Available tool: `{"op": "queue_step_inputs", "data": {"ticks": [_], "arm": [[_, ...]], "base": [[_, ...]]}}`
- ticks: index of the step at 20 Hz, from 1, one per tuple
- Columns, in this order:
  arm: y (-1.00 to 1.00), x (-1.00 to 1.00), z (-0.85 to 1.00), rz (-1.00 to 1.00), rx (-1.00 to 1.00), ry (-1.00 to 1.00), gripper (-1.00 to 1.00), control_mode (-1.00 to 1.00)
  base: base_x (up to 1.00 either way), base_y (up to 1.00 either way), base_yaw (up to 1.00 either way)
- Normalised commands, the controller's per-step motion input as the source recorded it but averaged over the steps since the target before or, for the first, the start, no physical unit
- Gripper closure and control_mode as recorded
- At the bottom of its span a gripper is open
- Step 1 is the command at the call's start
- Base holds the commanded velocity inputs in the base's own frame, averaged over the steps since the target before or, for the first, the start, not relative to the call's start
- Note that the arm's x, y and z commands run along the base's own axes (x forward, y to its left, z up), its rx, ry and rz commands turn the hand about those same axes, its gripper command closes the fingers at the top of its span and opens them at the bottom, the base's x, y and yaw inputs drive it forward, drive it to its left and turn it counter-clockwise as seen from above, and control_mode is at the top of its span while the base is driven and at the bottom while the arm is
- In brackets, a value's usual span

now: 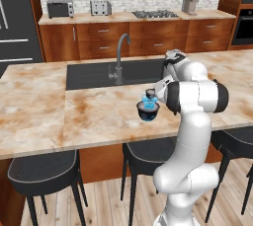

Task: Stack the yogurt containers by placing the smaller containers on top of the larger containers.

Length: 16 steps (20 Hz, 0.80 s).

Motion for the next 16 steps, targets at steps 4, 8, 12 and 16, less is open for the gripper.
{"op": "queue_step_inputs", "data": {"ticks": [4, 8, 12, 16], "arm": [[0.0, -0.04, -0.08, 0.0, 0.0, 0.0, -1.0, -1.0], [0.0, -0.04, -0.07, 0.0, 0.0, 0.0, -1.0, -1.0], [0.0, -0.03, -0.06, 0.0, 0.0, 0.0, -1.0, -1.0], [0.01, -0.02, -0.04, 0.0, 0.0, 0.0, -1.0, -1.0]], "base": [[0.0, 0.0, 0.0], [0.0, 0.0, 0.0], [0.0, 0.0, 0.0], [0.0, 0.0, 0.0]]}}
